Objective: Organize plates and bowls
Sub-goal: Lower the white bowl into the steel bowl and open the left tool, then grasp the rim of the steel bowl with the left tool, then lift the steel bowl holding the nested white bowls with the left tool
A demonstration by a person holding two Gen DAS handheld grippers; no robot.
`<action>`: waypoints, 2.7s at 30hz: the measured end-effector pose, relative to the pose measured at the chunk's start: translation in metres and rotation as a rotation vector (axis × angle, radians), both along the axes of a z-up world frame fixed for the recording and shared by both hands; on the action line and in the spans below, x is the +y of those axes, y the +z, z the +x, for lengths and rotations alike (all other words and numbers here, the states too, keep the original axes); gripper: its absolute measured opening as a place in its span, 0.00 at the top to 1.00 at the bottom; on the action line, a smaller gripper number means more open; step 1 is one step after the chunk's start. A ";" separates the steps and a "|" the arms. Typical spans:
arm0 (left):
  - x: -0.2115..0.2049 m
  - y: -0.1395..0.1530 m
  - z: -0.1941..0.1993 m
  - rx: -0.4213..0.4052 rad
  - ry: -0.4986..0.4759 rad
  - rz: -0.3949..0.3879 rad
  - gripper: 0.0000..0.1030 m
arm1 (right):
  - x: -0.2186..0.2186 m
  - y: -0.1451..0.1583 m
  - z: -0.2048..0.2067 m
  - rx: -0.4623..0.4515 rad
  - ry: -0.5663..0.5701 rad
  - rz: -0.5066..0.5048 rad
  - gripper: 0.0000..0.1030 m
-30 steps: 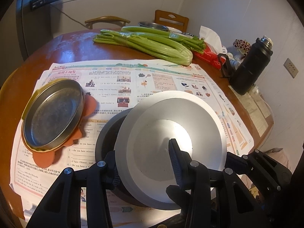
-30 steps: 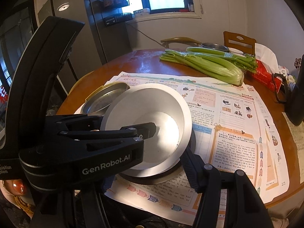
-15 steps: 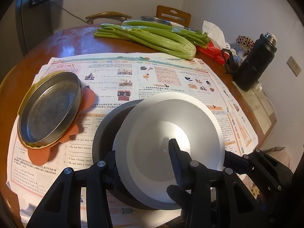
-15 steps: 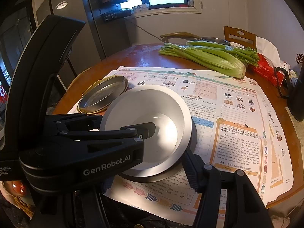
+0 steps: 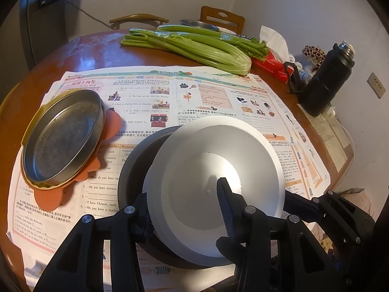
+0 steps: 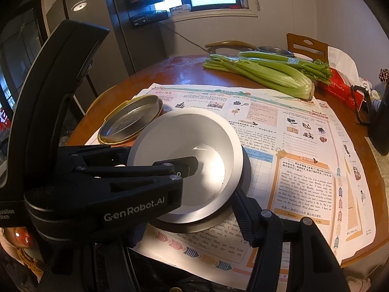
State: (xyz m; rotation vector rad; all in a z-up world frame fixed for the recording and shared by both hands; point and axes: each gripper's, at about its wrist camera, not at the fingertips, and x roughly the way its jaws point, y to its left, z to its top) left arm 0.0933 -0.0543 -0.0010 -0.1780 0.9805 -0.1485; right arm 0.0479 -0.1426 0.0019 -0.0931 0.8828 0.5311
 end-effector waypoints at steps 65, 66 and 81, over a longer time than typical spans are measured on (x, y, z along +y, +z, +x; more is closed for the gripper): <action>0.041 0.019 -0.020 -0.073 0.109 0.017 0.44 | -0.039 0.021 0.014 -0.017 -0.124 0.062 0.40; 0.040 0.015 -0.018 -0.065 0.105 0.014 0.44 | -0.039 0.016 0.016 0.000 -0.123 0.064 0.40; 0.032 -0.013 -0.005 -0.019 0.087 0.040 0.44 | -0.028 -0.020 0.032 0.103 -0.101 0.057 0.40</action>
